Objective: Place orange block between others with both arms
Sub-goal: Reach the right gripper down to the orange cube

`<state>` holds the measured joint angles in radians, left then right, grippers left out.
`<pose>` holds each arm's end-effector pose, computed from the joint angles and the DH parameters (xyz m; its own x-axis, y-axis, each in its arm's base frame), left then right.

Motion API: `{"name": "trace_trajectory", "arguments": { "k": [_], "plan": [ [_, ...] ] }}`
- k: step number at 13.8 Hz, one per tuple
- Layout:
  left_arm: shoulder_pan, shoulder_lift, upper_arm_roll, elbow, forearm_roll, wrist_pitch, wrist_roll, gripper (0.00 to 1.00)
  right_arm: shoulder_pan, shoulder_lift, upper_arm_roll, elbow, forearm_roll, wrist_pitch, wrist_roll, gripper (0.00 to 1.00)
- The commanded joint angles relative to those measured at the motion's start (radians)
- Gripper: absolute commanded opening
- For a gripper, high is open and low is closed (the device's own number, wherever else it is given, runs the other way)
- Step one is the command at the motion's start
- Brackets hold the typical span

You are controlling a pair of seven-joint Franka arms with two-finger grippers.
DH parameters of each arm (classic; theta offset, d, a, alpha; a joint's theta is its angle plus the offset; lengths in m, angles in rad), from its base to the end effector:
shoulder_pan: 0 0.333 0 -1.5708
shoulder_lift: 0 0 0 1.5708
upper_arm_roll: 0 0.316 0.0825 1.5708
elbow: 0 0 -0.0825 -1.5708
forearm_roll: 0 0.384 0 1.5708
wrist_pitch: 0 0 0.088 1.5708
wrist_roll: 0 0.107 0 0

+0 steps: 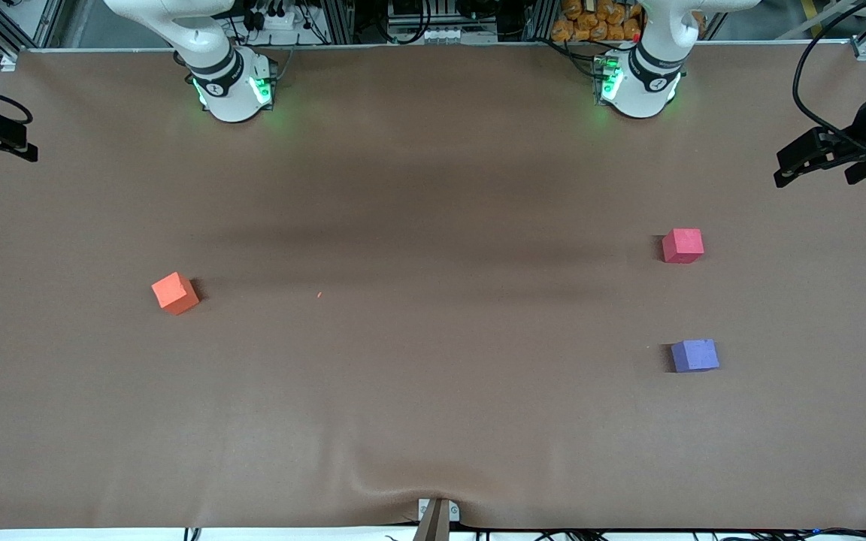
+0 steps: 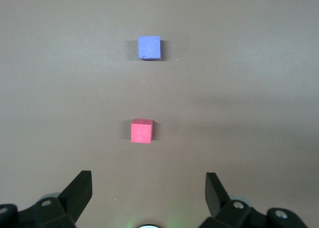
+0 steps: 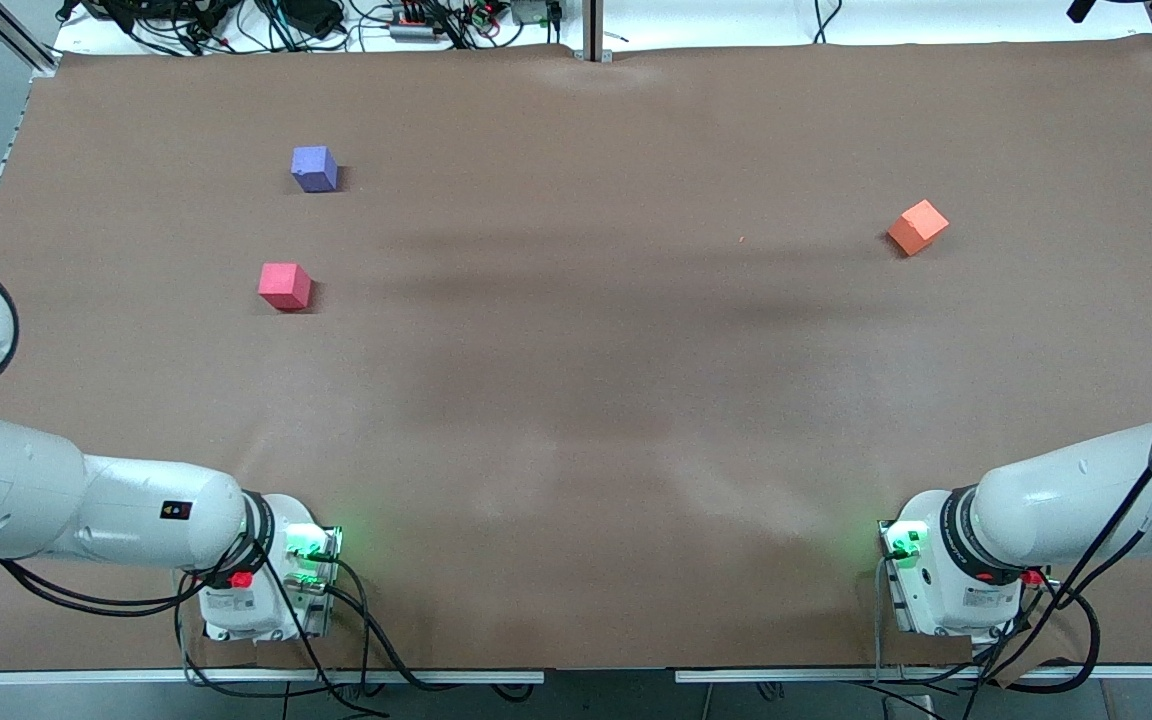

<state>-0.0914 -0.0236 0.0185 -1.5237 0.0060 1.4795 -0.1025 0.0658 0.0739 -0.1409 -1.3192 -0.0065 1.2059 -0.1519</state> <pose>0.5366 -0.0384 0.6515 0.9993 0.0301 -0.0199 0.0300 -0.9995 -0.0076 0.5340 -0.0373 0.6700 0.9798 0.0742 -0.1858 0.0733 -0.9972 -0.0115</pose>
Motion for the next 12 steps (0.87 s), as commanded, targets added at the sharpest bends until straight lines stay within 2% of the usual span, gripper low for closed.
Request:
{"name": "trace_trajectory", "arguments": {
  "k": [1,7,10,12],
  "plan": [
    [-0.036,-0.015,0.012,0.006,0.02,-0.021,0.014,1.0,0.0,-0.01,0.0,0.008,0.0,-0.012,0.015,1.0],
    [-0.028,-0.003,0.004,0.028,0.035,-0.036,0.02,1.0,0.002,0.012,0.0,-0.011,0.011,0.024,0.014,1.0],
    [-0.033,-0.006,0.004,0.028,0.032,-0.06,0.02,1.0,0.005,0.081,0.0,-0.098,0.011,0.183,-0.024,1.0],
    [-0.033,-0.006,0.003,0.028,0.023,-0.067,0.02,1.0,0.005,0.147,0.0,-0.168,0.011,0.335,-0.067,1.0]
  ]
}}
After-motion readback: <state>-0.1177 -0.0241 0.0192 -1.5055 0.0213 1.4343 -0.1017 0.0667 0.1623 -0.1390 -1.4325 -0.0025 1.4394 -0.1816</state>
